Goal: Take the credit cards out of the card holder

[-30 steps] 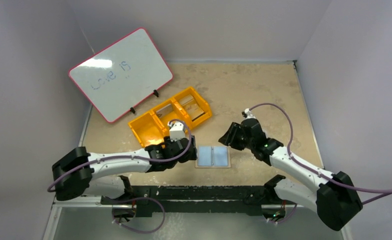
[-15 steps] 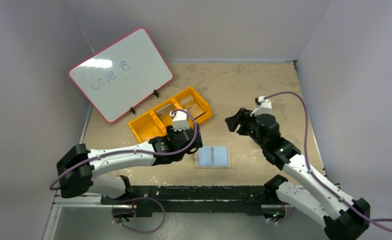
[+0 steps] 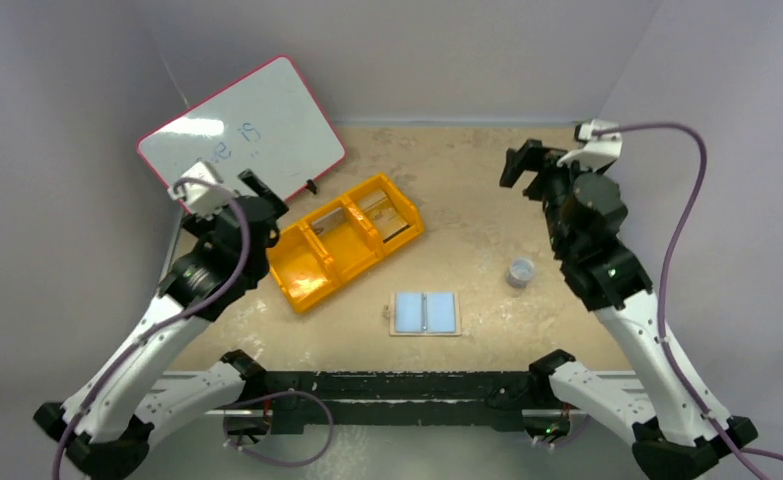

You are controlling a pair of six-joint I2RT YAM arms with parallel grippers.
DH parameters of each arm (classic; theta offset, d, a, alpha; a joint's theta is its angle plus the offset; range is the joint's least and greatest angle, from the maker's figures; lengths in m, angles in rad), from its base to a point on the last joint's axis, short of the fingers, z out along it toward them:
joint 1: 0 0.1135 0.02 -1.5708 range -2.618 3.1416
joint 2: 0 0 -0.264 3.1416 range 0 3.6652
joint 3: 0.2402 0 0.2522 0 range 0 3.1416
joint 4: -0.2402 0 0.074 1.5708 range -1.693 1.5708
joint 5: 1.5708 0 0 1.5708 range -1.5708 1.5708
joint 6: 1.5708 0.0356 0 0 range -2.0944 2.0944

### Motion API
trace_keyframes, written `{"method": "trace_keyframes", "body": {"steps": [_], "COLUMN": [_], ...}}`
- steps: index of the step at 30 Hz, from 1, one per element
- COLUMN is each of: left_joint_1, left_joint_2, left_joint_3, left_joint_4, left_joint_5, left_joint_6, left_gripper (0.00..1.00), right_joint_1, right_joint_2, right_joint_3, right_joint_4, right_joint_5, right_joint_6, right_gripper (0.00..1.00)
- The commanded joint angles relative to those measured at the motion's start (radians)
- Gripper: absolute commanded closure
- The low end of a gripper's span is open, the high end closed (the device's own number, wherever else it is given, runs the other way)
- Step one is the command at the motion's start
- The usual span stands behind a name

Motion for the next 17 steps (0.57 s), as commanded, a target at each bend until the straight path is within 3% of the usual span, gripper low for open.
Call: {"method": "trace_keyframes", "body": {"steps": [1,10,17], "left_joint_1": [0.005,0.005,0.006], "left_joint_2": [-0.083,0.024,-0.094], "left_joint_3": [0.060,0.166,0.099], "left_joint_4": [-0.134,-0.312,-0.215], "left_joint_5": [-0.103,-0.090,-0.037], "left_joint_6": [-0.009,-0.046,0.016], "left_gripper": [0.09,0.08,0.08], "right_joint_1": [-0.099,-0.153,-0.156], "right_joint_2": [0.075,0.184,0.163], "right_joint_3": [0.204,0.229,0.190], "right_joint_4": [-0.141,-0.136,-0.125], "right_joint_5": [-0.187,-0.276,-0.288], "right_joint_6": [-0.010,0.005,0.034], "right_gripper": [0.00,0.00,0.00]}}
